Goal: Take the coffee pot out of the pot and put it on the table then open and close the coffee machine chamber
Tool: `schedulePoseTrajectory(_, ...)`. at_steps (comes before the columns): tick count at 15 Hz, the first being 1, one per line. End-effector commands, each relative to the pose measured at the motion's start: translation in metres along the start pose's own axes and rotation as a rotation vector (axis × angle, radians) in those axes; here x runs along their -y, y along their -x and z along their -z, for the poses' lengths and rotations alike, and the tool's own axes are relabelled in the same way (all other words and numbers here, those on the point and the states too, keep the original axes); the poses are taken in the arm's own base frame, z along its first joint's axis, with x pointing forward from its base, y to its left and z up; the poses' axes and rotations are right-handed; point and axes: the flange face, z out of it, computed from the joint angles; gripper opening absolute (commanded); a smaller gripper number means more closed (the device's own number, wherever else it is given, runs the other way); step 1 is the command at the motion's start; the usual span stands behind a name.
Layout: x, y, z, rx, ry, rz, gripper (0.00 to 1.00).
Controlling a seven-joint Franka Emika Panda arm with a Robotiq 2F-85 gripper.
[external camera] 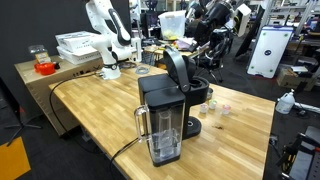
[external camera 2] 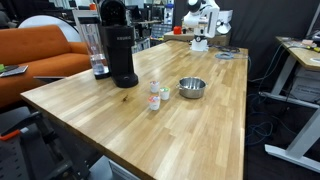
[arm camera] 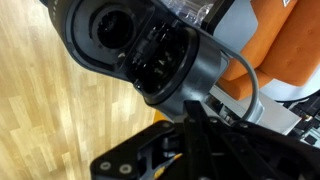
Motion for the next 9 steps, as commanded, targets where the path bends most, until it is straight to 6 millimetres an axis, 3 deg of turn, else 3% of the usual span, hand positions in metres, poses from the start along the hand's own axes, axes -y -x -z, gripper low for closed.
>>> schedulePoseTrajectory(1, 0.014, -0.005, -0.003, 0.021, -0.037, 0.046, 0.00)
schedulePoseTrajectory(9, 0.032, -0.023, -0.003, 0.010, -0.070, 0.103, 0.00)
